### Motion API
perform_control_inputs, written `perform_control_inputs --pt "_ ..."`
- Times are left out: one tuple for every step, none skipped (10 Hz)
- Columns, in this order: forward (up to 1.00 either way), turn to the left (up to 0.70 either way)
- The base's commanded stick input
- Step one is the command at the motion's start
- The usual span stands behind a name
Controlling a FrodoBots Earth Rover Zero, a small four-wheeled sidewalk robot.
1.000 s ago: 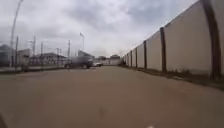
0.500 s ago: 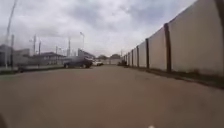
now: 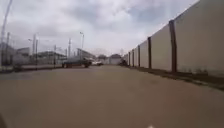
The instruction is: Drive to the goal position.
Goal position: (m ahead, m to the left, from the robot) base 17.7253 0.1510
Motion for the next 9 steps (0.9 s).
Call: perform_control_inputs --pt "1.0 0.0" --pt "1.0 0.0" --pt "1.0 0.0" --pt "1.0 0.0" --pt "1.0 0.0" --pt "1.0 0.0" --pt "1.0 0.0" --pt "1.0 0.0" --pt "1.0 0.0"
